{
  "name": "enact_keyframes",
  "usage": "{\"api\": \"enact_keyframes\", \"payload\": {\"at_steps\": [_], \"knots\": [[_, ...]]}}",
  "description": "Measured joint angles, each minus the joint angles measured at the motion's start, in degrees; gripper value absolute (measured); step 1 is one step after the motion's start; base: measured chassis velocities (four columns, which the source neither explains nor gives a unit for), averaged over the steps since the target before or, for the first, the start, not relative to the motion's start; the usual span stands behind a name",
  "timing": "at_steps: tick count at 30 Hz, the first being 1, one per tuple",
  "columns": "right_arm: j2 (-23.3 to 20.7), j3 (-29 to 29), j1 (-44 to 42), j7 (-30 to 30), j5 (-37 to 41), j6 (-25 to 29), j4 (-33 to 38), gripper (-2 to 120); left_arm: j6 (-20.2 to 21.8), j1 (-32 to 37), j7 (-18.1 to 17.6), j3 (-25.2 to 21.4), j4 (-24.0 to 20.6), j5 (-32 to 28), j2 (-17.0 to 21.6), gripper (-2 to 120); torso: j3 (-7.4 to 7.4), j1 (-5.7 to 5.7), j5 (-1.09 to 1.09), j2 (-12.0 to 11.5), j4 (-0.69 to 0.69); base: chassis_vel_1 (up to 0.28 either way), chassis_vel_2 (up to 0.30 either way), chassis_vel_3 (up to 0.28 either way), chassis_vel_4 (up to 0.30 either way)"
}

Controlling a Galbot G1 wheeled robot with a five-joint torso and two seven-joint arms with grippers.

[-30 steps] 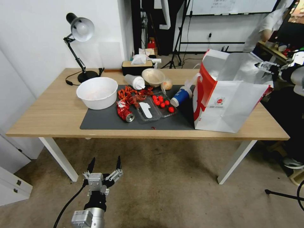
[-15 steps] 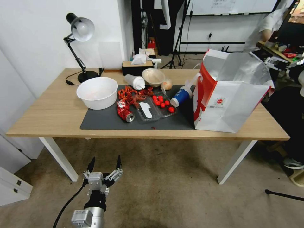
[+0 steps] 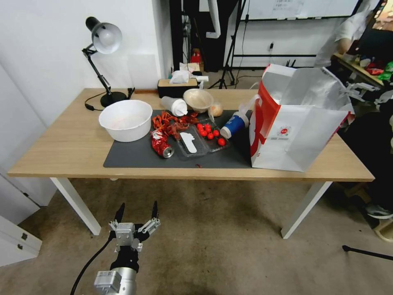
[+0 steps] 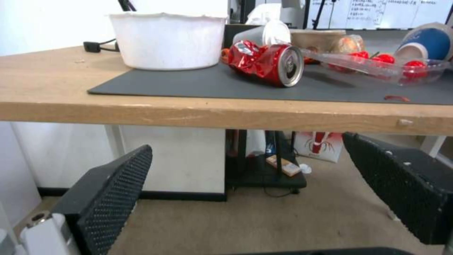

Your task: Pick up the food delivery bag from the floor and place it on the table.

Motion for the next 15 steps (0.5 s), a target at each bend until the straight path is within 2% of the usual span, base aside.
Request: {"api": "enact_keyframes", "payload": {"at_steps": [2, 4, 6, 8, 10, 12, 13, 15], "knots": [[0.22, 0.09, -0.44, 0.03, -0.49, 0.41, 0.47, 100, -0.02, 0.01, 0.01, 0.0, -0.03, -0.01, 0.0, 100, 0.0, 0.0, 0.0, 0.0, 0.0, 0.0, 0.0, 0.0, 0.0], [1.95, 0.62, -4.28, -0.16, -4.1, 4.41, 3.41, 100, -0.13, 0.06, 0.09, -0.01, -0.29, -0.04, 0.01, 100, 0.0, 0.0, 0.02, 0.0, -0.01, 0.0, 0.0, 0.0, 0.0], [2.49, 0.78, -5.35, -0.32, -5.11, 5.38, 4.17, 100, -0.14, 0.07, 0.11, -0.01, -0.34, -0.05, 0.0, 100, 0.0, 0.0, 0.0, 0.0, 0.0, 0.0, 0.0, 0.0, 0.0], [4.94, 1.72, -10.0, -0.68, -8.18, 9.98, 7.43, 100, -0.43, 0.15, 0.16, -0.01, -0.4, -0.05, -0.06, 100, 0.0, 0.0, 0.02, 0.0, 0.0, 0.0, 0.0, 0.0, 0.0], [5.65, 2.13, -11.42, -0.74, -8.92, 10.72, 8.59, 100, -0.5, 0.16, 0.17, 0.01, -0.4, -0.05, -0.07, 100, 0.0, 0.0, 0.01, 0.0, 0.0, 0.0, 0.0, 0.0, 0.0], [8.6, 4.25, -17.33, -1.56, -12.43, 14.09, 13.06, 100, -0.76, 0.2, 0.28, 0.01, -0.41, -0.04, -0.08, 100, 0.0, 0.0, 0.0, 0.0, -0.03, 0.0, 0.0, 0.0, 0.0], [8.6, 4.25, -17.33, -1.56, -12.43, 14.09, 13.06, 100, -0.76, 0.2, 0.28, 0.01, -0.41, -0.04, -0.08, 100, 0.0, 0.0, 0.0, 0.0, -0.03, 0.0, 0.0, 0.0, 0.0], [11.25, 4.25, -21.05, -2.18, -15.97, 16.61, 16.54, 100, -0.83, 0.17, 0.6, -0.01, -0.52, -0.02, -0.11, 100, 0.0, 0.0, 0.0, 0.0, -0.02, 0.0, 0.0, 0.0, 0.0]]}}
